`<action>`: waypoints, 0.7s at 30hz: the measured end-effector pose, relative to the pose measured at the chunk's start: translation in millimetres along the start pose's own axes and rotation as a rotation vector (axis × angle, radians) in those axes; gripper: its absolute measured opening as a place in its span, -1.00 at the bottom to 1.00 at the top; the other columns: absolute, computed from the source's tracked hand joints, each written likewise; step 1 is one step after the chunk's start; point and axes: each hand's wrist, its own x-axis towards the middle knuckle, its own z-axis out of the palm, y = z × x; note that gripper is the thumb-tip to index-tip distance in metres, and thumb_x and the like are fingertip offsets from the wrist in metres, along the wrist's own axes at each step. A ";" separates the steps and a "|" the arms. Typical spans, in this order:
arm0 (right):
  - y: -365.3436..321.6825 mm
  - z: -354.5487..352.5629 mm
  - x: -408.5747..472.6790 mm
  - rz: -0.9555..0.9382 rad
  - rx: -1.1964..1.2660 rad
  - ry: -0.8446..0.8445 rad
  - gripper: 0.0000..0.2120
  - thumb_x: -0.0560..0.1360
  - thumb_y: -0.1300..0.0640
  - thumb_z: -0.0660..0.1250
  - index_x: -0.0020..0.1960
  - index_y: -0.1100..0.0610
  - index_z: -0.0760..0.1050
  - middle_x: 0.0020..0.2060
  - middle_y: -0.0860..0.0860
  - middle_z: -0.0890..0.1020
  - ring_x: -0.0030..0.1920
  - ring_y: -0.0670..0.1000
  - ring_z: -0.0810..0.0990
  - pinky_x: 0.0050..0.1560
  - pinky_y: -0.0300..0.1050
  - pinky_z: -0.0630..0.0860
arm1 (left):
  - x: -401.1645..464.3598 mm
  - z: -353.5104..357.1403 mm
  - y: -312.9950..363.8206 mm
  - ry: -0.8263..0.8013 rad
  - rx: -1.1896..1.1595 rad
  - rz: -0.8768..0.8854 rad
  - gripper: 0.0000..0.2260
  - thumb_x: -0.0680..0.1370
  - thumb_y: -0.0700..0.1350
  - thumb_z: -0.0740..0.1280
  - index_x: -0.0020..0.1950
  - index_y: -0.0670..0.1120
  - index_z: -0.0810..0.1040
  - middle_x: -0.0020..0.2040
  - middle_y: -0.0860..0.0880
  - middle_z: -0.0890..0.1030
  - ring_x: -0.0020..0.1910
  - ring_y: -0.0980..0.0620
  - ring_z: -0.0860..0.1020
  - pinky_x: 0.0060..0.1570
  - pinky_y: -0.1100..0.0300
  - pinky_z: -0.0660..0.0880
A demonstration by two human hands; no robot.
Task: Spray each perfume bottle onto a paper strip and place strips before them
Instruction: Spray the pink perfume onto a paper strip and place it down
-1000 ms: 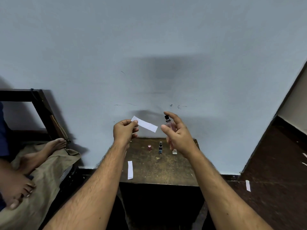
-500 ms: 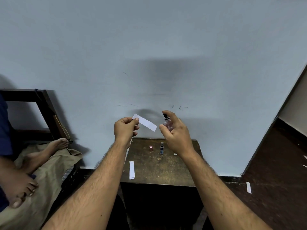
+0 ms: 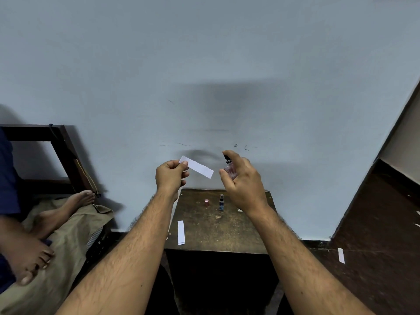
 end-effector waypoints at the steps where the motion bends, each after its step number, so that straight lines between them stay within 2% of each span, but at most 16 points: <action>1: 0.1 -0.3 -0.6 0.003 -0.004 -0.005 -0.60 0.54 0.05 0.30 0.36 -0.08 0.37 -0.04 -0.03 0.54 -0.16 -0.07 0.54 -0.14 -0.21 0.48 | 0.4 0.2 -0.3 0.000 0.004 0.000 -0.94 0.57 -0.16 0.39 0.01 -0.11 0.61 -0.15 -0.04 0.66 -0.24 0.07 0.62 -0.34 0.22 0.51; 7: 0.3 -3.0 -1.6 0.013 -0.020 -0.011 -0.63 0.55 0.05 0.29 0.34 -0.08 0.37 -0.04 -0.05 0.52 -0.14 -0.07 0.54 -0.15 -0.20 0.49 | 1.3 1.7 -1.4 0.001 0.012 0.008 -0.94 0.57 -0.17 0.39 0.02 -0.12 0.61 -0.17 -0.03 0.66 -0.26 0.08 0.61 -0.36 0.24 0.50; 12: 3.8 -5.0 -3.1 0.024 -0.033 -0.011 -0.65 0.54 0.07 0.28 0.32 -0.06 0.38 -0.04 -0.02 0.54 -0.14 -0.04 0.55 -0.17 -0.20 0.48 | 2.0 3.7 -1.9 -0.009 0.014 0.014 -0.99 0.56 -0.18 0.39 -0.05 -0.09 0.60 -0.18 -0.04 0.65 -0.28 0.09 0.60 -0.38 0.24 0.49; 21: 5.2 -5.6 -4.1 0.020 0.008 0.010 -0.62 0.54 0.07 0.30 0.34 -0.06 0.38 -0.04 -0.01 0.54 -0.16 -0.07 0.54 -0.19 -0.22 0.44 | 3.0 6.8 -6.1 -0.019 0.013 0.001 -0.90 0.56 -0.17 0.40 0.04 -0.15 0.62 -0.16 -0.05 0.66 -0.28 0.09 0.60 -0.40 0.25 0.47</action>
